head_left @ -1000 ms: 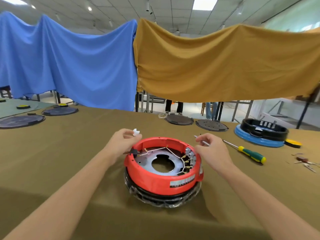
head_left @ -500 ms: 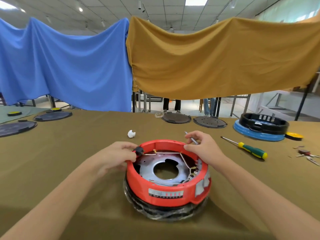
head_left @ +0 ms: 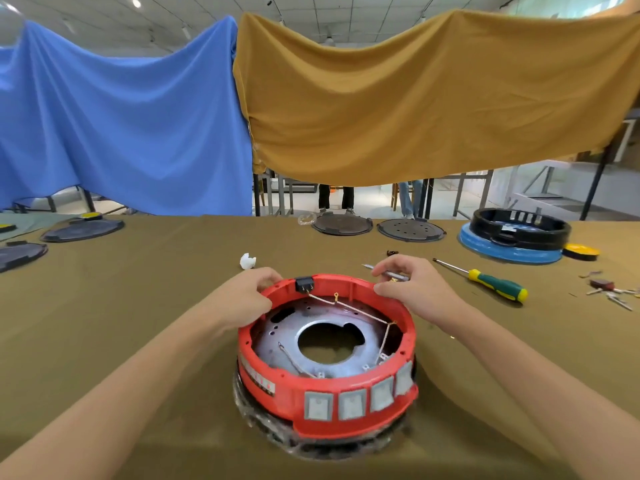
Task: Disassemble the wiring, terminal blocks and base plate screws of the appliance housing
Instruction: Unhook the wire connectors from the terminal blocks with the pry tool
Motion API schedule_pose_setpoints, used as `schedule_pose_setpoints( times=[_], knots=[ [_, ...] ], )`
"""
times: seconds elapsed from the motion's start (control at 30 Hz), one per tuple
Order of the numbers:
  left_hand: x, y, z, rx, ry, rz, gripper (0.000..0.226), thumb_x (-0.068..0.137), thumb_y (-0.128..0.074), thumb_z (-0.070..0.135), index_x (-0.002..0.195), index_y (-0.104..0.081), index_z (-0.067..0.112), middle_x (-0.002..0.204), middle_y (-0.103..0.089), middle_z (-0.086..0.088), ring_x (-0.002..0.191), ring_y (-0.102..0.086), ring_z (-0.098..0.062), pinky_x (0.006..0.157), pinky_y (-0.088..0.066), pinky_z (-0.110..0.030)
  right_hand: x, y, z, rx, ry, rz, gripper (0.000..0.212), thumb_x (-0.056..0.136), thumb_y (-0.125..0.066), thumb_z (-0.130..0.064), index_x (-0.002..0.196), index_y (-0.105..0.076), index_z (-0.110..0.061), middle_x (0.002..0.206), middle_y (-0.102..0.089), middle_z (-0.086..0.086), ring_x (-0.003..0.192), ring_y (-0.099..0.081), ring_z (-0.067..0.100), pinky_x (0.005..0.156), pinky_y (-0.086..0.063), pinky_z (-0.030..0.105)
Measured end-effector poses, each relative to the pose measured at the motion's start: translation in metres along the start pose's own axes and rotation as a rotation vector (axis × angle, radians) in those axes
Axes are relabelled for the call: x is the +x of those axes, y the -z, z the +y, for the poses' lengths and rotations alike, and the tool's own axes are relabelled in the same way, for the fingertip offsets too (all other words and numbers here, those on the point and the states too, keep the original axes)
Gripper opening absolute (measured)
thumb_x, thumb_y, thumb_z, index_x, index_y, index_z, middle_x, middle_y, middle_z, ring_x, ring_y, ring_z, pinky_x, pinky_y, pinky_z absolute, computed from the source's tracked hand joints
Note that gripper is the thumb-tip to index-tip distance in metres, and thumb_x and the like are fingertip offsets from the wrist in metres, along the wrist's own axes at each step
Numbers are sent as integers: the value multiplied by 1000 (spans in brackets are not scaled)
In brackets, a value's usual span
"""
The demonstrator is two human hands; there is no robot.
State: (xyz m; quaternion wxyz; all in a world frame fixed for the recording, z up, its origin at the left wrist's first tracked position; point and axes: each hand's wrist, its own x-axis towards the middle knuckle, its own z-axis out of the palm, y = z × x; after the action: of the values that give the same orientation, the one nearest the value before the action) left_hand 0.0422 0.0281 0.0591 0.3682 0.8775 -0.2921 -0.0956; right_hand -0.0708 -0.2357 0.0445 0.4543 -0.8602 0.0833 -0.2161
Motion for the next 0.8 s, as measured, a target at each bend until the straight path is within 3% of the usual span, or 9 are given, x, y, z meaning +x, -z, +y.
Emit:
schedule_pose_setpoints(
  times=[0.1,0.17,0.27,0.37,0.43,0.53,0.67,0.8],
  knots=[
    [9,3,6,11,-103,-123,44,89,-49,-7,114,-65,26,106,-73,8,97,-69,-13,86,-55,-26,-2,-2,1,18,15,-16,13,85,-74,-15,94,-72,-23,99,-70,-2,94,-68,19,85,-57,38],
    [17,5,10,92,-161,-181,43,92,-51,-4,119,-64,27,110,-71,14,98,-67,-4,83,-51,-13,-2,-4,0,19,38,-12,12,85,-74,-17,94,-71,-25,99,-70,0,94,-67,20,86,-56,39],
    [32,-1,12,398,-138,-122,24,98,-52,12,117,-61,24,113,-65,10,99,-60,-11,91,-47,-26,-2,-6,0,36,68,-20,13,86,-73,-18,95,-71,-27,98,-70,0,94,-66,20,82,-54,31],
    [34,-15,9,644,-73,-16,8,102,-43,22,96,-49,20,100,-62,-5,89,-55,-24,81,-46,-38,-4,-11,0,18,83,-45,13,89,-70,-17,96,-72,-28,104,-68,-3,93,-62,4,70,-48,7],
    [33,-19,6,637,-110,9,10,103,-41,23,96,-47,21,90,-58,-2,85,-55,-25,79,-47,-41,-7,-14,-2,1,89,-30,15,89,-68,-14,93,-73,-28,104,-69,-3,92,-62,4,69,-47,7],
    [32,-13,5,555,-190,-38,10,103,-42,23,98,-51,23,83,-56,6,84,-54,-21,78,-45,-38,-13,-15,-9,-37,116,-32,14,90,-68,-12,91,-74,-25,97,-71,-7,88,-66,10,79,-53,26],
    [28,-14,10,473,-251,-58,11,99,-50,21,109,-47,24,92,-61,2,77,-59,-16,76,-49,-36,-22,-16,-20,-102,241,-5,17,99,-58,-17,102,-73,-25,92,-71,-13,81,-66,11,75,-53,32],
    [18,-23,26,270,-236,36,14,88,-58,19,89,-46,26,97,-53,-1,80,-56,-18,71,-47,-34,-29,-17,-29,-34,298,-11,7,99,-57,-24,100,-63,-28,79,-69,0,68,-63,30,63,-49,42]
  ],
)
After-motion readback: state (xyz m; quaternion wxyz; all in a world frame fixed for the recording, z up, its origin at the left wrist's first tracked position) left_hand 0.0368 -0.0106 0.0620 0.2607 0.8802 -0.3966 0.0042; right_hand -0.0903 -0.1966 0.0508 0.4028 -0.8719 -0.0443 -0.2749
